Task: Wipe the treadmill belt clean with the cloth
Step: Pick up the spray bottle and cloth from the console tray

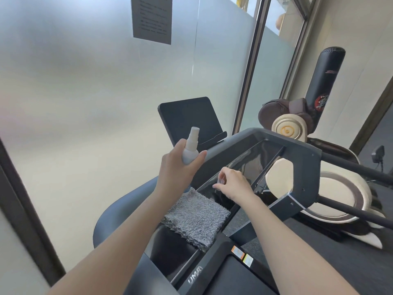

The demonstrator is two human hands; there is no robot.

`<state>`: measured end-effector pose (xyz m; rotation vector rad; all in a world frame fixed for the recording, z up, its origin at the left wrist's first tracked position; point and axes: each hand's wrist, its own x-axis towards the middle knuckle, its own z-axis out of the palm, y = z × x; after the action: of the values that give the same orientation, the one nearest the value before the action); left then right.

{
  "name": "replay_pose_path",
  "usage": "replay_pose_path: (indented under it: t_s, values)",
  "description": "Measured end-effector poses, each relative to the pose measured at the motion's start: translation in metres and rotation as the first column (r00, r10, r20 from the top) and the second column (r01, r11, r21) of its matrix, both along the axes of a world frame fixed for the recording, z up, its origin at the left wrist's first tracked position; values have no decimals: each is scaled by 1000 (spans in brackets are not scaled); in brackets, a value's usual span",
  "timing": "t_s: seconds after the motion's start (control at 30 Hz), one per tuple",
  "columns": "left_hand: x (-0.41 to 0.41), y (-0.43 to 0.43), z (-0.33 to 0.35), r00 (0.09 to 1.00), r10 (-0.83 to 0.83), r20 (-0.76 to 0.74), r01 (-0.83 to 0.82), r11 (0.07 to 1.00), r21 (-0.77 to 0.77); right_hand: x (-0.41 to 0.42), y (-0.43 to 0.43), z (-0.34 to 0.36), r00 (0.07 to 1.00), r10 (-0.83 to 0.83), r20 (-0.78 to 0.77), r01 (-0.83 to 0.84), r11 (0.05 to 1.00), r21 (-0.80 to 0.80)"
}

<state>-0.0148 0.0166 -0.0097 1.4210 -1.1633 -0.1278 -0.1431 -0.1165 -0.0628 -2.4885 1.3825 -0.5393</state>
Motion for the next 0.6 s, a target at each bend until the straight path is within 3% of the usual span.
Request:
replay_pose_path:
  t_s: [0.47,0.6]
  values:
    - [12,8,-5,998,35,-57,-35,999,-2,-4,4,-9,998,35,61,-34,999,-13]
    - [14,8,-6,997,33,-64,-33,999,1,-2,9,-9,985,42,166,-31,997,-65]
